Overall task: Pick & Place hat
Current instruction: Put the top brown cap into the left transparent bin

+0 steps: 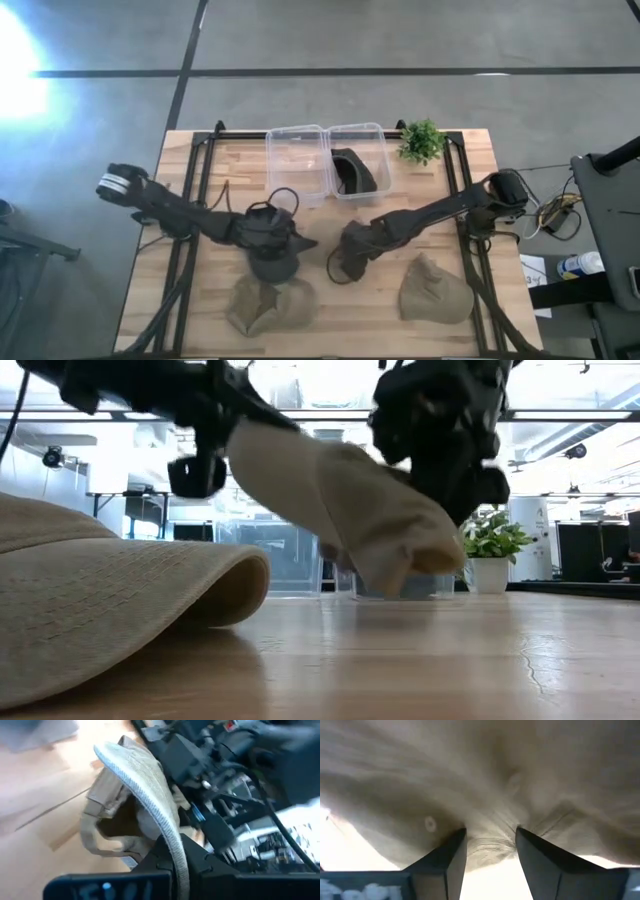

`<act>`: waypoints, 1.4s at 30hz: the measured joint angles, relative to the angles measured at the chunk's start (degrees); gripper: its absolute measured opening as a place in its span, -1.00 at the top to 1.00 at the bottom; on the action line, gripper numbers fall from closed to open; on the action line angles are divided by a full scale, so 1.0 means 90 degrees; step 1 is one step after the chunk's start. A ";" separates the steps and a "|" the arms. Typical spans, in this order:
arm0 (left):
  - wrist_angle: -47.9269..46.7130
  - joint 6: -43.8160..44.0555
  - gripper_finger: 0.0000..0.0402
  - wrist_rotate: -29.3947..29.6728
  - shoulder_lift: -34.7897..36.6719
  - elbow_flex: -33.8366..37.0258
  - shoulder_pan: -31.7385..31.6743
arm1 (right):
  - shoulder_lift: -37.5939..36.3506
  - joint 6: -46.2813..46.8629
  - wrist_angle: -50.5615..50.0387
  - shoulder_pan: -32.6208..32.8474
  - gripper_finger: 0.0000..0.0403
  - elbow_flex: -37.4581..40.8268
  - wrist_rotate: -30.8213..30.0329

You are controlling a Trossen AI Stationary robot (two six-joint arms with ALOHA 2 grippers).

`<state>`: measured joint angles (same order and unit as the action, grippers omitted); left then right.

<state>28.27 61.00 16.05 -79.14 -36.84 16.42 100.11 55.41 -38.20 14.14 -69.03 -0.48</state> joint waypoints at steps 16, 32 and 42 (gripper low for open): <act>-0.0584 -0.2872 0.96 0.3541 0.2842 -0.0068 0.0260 | -0.1578 0.1980 -0.2417 0.1154 0.17 0.0272 -0.3785; -0.6100 0.0532 0.96 0.3897 0.2500 -0.1499 -0.1000 | -0.1529 0.3476 -0.2317 0.0983 0.17 0.1031 -0.2910; -0.6786 -0.0914 0.95 0.1513 0.1192 -0.3083 -0.2418 | -0.1532 0.3746 -0.1590 0.0983 0.17 0.1231 -0.3332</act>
<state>-32.80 52.78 29.67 -68.41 -64.58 -5.34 86.32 89.12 -52.52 22.98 -57.95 -30.47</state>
